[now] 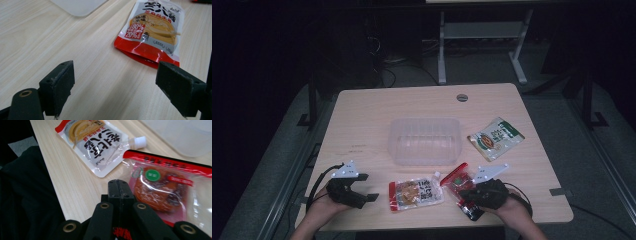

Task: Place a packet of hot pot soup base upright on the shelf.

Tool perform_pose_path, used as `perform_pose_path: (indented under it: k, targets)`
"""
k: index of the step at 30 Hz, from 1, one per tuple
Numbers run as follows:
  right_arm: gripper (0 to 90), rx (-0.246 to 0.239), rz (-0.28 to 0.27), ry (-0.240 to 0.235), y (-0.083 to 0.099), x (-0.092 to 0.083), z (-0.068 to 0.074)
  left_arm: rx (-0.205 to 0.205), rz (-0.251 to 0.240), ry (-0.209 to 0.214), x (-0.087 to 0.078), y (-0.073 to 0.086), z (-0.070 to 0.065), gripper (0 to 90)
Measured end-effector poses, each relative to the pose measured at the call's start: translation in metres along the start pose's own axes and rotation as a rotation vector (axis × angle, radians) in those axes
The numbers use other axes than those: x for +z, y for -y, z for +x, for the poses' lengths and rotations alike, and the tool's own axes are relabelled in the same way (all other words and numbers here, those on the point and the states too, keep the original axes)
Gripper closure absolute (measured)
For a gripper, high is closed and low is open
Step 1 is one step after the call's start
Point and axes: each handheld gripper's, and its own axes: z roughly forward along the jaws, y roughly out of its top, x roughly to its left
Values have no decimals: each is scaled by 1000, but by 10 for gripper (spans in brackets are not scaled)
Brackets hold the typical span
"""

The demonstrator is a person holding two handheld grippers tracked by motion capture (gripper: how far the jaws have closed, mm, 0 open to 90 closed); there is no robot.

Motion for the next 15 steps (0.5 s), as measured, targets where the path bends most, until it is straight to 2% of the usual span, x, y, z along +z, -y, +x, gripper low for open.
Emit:
perform_pose_path:
  k: [3, 6, 15]
  targets:
    - [896, -18, 32, -6, -2, 9, 3, 3, 0, -1, 0, 0, 0, 150]
    - [896, -39, 67, 9, -2, 16, 4, -3, -2, -2, 0, 0, 0, 151]
    - [896, -24, 97, 20, 2, 16, -1, 7, 1, -2, 0, 0, -1, 151]
